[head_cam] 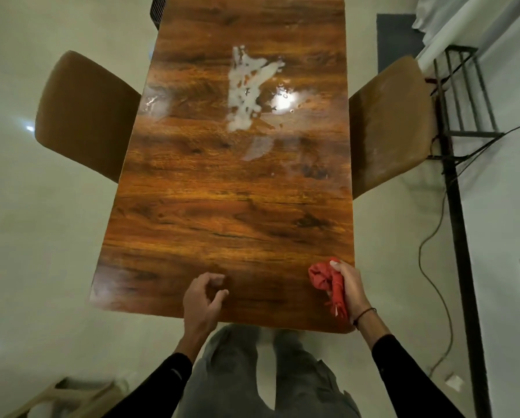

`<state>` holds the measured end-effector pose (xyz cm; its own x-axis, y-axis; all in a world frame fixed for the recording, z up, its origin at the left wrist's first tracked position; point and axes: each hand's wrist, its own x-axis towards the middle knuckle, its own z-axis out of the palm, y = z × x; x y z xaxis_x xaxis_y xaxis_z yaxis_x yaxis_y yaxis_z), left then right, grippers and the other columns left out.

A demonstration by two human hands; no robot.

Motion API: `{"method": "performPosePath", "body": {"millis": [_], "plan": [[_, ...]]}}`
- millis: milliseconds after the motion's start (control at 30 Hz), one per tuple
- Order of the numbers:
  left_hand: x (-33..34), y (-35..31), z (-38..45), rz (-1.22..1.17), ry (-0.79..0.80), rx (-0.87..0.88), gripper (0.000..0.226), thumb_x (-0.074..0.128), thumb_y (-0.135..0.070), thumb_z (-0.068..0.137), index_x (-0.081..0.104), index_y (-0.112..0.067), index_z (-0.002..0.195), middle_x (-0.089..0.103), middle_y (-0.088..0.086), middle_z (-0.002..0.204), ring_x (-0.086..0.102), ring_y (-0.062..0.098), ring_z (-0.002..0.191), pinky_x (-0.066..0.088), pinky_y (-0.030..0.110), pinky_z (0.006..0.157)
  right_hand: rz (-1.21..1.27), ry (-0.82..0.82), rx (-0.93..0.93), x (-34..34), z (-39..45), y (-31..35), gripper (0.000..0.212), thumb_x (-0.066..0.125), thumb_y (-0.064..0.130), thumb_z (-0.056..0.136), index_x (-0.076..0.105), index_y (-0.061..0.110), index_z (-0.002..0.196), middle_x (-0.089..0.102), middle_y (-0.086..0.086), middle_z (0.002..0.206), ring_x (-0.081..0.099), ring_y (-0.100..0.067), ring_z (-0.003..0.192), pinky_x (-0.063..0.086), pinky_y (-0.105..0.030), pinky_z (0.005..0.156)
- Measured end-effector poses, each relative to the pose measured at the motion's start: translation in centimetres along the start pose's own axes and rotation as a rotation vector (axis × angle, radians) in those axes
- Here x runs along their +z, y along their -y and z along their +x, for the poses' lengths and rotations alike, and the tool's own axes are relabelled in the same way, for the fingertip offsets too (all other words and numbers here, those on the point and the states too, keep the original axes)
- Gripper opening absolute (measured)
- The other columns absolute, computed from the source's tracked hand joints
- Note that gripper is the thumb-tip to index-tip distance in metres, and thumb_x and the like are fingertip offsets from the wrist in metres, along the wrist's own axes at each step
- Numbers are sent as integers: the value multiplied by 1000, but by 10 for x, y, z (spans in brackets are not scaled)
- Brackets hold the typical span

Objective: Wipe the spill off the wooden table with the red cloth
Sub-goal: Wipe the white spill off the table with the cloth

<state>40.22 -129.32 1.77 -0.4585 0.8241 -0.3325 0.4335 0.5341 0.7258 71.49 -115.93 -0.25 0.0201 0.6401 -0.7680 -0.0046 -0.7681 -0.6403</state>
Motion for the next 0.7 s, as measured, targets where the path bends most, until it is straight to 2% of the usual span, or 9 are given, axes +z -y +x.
{"method": "performPosePath", "body": {"millis": [133,267,367,467,533,600,633,667,700], "plan": [[27,-16,-21,-54,32,6,27,70,-43,85,75,-27,106,74,-12,102,70,6,98,62,47,84,45,43,7,3,-4,16,22,60,29,114,69,10,120,72,-12,104,76,-16,75,58,-23,53],[50,-36,-12,-39,84,33,26,72,-43,86,76,-27,106,74,-13,100,70,7,98,61,43,84,-2,82,-15,10,-3,35,28,59,30,114,64,11,134,70,-14,117,71,-26,98,60,-24,63],[64,-55,-6,-48,95,51,28,72,-44,86,76,-24,106,75,-11,100,69,7,99,59,38,83,34,94,-14,6,0,49,24,59,30,114,65,11,127,68,-13,111,68,-23,90,59,-20,57],[78,-73,-3,-45,93,51,30,71,-47,86,76,-25,106,75,-12,100,68,3,99,55,33,80,25,122,24,-3,6,62,27,58,32,114,64,9,128,68,-17,110,69,-24,84,59,-24,53],[88,-84,-4,-66,57,28,30,71,-48,86,76,-26,105,74,-13,97,69,4,97,55,34,81,15,157,35,-14,16,68,28,58,32,113,65,7,125,68,-20,110,72,-25,82,61,-31,61],[103,-93,-3,-92,0,11,33,70,-51,85,77,-25,104,73,-12,92,69,8,94,57,38,80,12,209,34,-26,31,77,36,57,29,114,62,0,135,68,-24,118,70,-37,98,59,-42,80],[112,-98,-2,-102,-23,-5,33,70,-51,85,76,-24,103,73,-11,91,69,10,92,58,40,80,5,236,45,-33,40,84,41,56,28,114,60,-3,140,69,-24,119,70,-39,100,60,-44,84],[121,-104,-2,-101,-44,-26,31,71,-48,86,76,-23,102,73,-9,90,70,12,91,59,43,81,-9,261,54,-40,47,91,41,54,27,115,58,-4,141,72,-23,112,74,-35,93,63,-42,79],[132,-110,-1,-90,-63,-49,27,73,-44,86,76,-22,102,73,-8,91,70,13,91,60,45,82,-33,282,64,-48,55,99,39,53,27,116,58,-4,139,74,-18,99,75,-27,76,65,-35,67]]}}
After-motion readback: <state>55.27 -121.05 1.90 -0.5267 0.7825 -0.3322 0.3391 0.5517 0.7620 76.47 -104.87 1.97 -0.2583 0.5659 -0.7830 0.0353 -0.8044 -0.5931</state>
